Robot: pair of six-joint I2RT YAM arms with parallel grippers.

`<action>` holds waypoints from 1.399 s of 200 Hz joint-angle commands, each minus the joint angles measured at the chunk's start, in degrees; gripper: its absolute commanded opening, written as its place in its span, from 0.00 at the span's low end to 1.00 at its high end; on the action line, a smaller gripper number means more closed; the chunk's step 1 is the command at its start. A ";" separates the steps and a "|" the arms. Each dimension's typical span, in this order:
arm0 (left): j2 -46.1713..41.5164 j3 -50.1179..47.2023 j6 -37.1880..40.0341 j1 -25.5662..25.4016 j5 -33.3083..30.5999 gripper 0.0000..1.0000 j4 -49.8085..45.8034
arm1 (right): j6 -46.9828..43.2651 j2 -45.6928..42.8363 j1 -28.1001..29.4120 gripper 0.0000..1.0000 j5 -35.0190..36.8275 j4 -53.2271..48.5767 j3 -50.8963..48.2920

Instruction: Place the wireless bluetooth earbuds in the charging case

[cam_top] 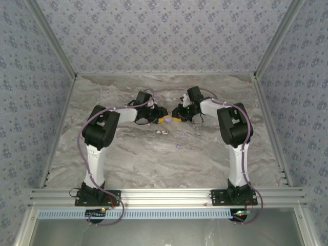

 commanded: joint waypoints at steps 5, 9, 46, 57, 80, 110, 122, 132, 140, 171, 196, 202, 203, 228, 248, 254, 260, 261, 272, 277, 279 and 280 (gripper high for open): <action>0.55 1.24 1.08 -1.27 3.02 0.36 1.73 | 0.76 -0.24 0.56 0.23 -0.91 -2.55 -1.12; 0.57 1.31 1.12 -1.33 3.15 0.36 1.81 | 0.76 -0.24 0.56 0.23 -0.91 -2.57 -1.12; 0.49 1.66 1.86 -1.33 2.54 0.27 0.64 | 0.75 -0.56 0.38 0.23 -0.70 -2.74 -1.04; 0.33 1.74 2.28 -1.26 2.02 0.26 -0.14 | 0.58 -1.06 0.36 0.23 -0.16 -2.83 -1.31; -0.32 2.09 3.65 -1.10 0.90 0.24 -2.42 | 0.29 -2.70 -0.17 0.25 0.78 -2.77 -2.15; -1.76 2.30 5.30 -0.70 0.46 0.21 -3.67 | 0.01 -5.41 -1.21 0.33 1.68 -1.71 -4.13; -2.51 2.36 6.05 -0.48 0.63 0.20 -3.81 | -0.36 -6.72 -1.75 0.36 1.72 -1.17 -5.05; -3.23 2.33 6.70 -0.31 1.14 0.20 -3.34 | -1.16 -7.87 -2.24 0.38 1.31 -0.59 -5.92; -4.04 2.13 7.28 -0.05 1.66 0.19 -2.83 | -1.86 -8.82 -2.66 0.41 0.99 -0.09 -6.57; -8.82 0.22 8.83 1.23 4.38 0.18 2.10 | -4.95 -14.29 -5.13 0.48 -3.05 3.98 -10.38; -13.45 -1.05 10.50 2.39 7.78 0.15 6.26 | -7.44 -19.49 -6.64 0.50 -7.72 7.32 -12.19; -14.58 -1.07 11.10 2.56 8.47 0.15 6.83 | -7.82 -20.70 -6.83 0.50 -8.44 7.82 -12.19; -14.78 -1.06 11.21 2.59 8.62 0.15 6.87 | -7.84 -20.88 -6.87 0.50 -8.57 7.94 -12.19; -18.57 -0.89 13.31 3.09 11.38 0.14 8.75 | -7.99 -24.71 -7.00 0.51 -13.64 11.95 -12.19; -20.38 -1.06 12.92 3.26 13.82 0.14 12.10 | -7.02 -26.97 -6.63 0.53 -17.02 16.12 -14.45; -20.77 -0.98 12.71 3.23 14.47 0.14 12.92 | -6.91 -27.67 -6.44 0.54 -17.96 16.97 -14.32; -20.99 -0.97 12.33 3.21 15.22 0.14 14.06 | -6.74 -28.06 -6.19 0.55 -18.88 17.79 -14.31; -21.02 -0.97 12.27 3.22 15.38 0.14 14.22 | -6.73 -28.13 -6.15 0.55 -19.02 17.84 -14.31; -21.46 -1.21 11.29 3.18 16.49 0.14 16.48 | -6.87 -28.66 -5.65 0.56 -20.26 18.30 -13.67; -21.65 -1.29 10.99 3.14 16.74 0.14 17.30 | -6.96 -28.72 -5.43 0.57 -21.11 18.63 -13.51; -21.77 -1.32 10.86 3.14 16.88 0.14 17.62 | -6.98 -28.81 -5.27 0.57 -21.40 18.79 -13.36; -21.80 -1.32 10.78 3.14 16.91 0.14 17.76 | -7.02 -28.89 -5.17 0.57 -21.46 18.87 -13.30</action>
